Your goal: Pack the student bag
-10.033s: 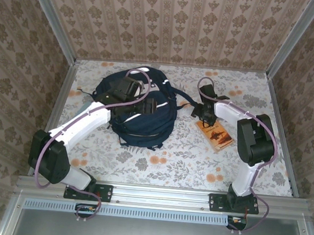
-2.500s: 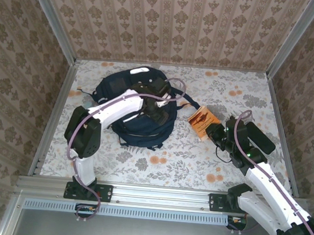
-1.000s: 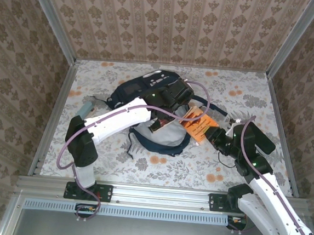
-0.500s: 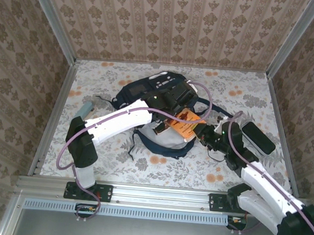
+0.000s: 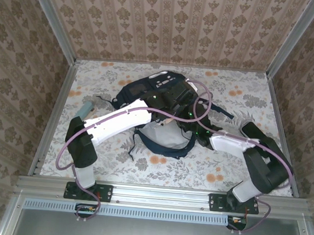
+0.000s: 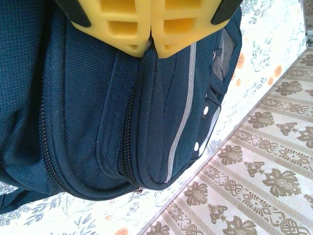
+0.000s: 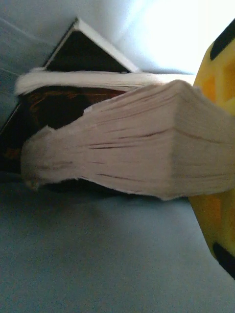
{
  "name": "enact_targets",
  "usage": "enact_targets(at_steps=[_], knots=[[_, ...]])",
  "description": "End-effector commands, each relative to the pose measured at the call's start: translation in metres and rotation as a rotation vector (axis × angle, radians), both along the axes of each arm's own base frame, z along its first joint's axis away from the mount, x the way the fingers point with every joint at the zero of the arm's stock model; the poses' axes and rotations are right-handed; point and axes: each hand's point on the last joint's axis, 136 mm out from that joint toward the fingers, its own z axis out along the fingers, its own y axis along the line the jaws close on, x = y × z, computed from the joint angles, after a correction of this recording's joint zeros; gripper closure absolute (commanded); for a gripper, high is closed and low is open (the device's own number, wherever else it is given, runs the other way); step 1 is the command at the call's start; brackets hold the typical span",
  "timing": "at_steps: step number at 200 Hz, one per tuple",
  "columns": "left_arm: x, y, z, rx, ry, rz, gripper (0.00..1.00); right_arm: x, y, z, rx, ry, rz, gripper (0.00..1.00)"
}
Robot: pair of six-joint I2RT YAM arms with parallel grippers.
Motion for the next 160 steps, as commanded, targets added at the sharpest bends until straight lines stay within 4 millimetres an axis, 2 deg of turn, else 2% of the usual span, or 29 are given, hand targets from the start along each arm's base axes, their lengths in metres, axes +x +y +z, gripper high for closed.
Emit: enact_targets(at_steps=[1, 25, 46, 60, 90, 118, 124, 127, 160], knots=[[0.003, -0.003, 0.083, -0.250, -0.125, 0.031, 1.00, 0.022, 0.016, -0.004, 0.020, -0.016, -0.028, 0.64], [0.007, 0.000, 0.079, -0.262, -0.109, 0.040, 1.00, 0.025, 0.019, -0.015, 0.007, 0.004, -0.009, 0.46], [0.012, 0.006, 0.076, -0.279, -0.092, 0.053, 1.00, 0.014, 0.010, -0.016, -0.012, 0.018, 0.010, 0.32], [0.015, 0.010, 0.075, -0.304, -0.073, 0.064, 1.00, 0.002, -0.001, -0.017, -0.006, 0.029, 0.013, 0.26], [0.021, 0.019, 0.070, -0.342, -0.047, 0.081, 1.00, -0.023, -0.018, -0.016, 0.010, 0.049, 0.038, 0.26], [0.025, 0.024, 0.065, -0.369, -0.016, 0.090, 1.00, -0.045, -0.034, -0.019, -0.052, 0.072, 0.045, 0.34], [0.026, 0.026, 0.063, -0.375, -0.007, 0.091, 1.00, -0.048, -0.039, -0.026, -0.074, 0.088, 0.042, 0.36], [0.027, 0.026, 0.063, -0.379, -0.002, 0.091, 1.00, -0.049, -0.041, -0.017, -0.069, 0.066, 0.040, 0.37], [0.030, 0.021, 0.050, -0.433, 0.077, 0.079, 1.00, -0.063, -0.069, -0.004, -0.114, 0.034, -0.010, 0.42]])
